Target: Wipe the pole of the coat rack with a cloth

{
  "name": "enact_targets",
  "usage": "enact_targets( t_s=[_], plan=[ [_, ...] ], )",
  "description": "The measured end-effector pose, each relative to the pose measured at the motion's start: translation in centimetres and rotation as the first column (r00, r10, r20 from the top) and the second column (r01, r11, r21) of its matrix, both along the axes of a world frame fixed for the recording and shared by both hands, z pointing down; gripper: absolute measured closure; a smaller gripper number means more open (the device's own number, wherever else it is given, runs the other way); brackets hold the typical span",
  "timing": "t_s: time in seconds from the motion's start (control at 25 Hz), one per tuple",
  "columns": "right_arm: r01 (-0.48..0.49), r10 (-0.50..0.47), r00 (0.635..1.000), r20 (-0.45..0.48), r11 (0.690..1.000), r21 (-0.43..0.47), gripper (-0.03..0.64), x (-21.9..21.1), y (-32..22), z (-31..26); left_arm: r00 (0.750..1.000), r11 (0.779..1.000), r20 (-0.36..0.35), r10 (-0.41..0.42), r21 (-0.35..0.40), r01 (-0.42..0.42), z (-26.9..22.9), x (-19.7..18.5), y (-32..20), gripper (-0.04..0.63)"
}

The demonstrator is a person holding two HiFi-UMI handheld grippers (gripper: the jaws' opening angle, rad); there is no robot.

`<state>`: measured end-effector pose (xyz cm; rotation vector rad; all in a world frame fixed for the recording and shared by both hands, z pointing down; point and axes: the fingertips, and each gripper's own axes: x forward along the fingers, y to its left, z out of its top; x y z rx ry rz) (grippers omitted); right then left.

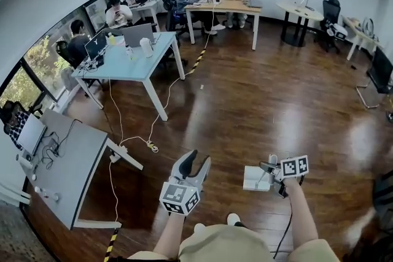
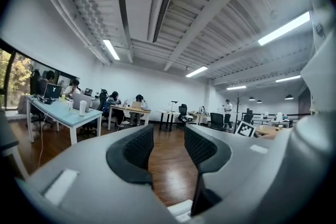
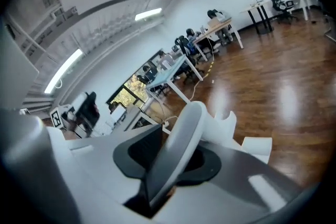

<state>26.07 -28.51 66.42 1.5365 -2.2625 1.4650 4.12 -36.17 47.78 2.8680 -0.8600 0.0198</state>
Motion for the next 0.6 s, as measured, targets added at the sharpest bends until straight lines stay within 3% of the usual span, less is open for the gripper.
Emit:
enact_targets(
  t_s=[0.28,0.48,0.6],
  plan=[
    [-0.035,0.034,0.999,-0.014,0.988,-0.148,0.543,6.6,6.0,11.5,0.999,0.999,0.037,0.007,-0.047,-0.005,1.0,0.4,0.6,0.433],
    [-0.084,0.084,0.996,-0.006,0.986,-0.141,0.537,9.4,9.3,13.0,0.998,0.998,0.062,-0.013,-0.057,0.016,1.8,-0.1,0.0,0.433],
    [-0.064,0.073,0.996,0.042,0.977,-0.203,0.516,9.5,12.3,14.0,0.998,0.998,0.066,-0.017,-0.062,0.021,2.2,-0.2,0.0,0.433]
  ],
)
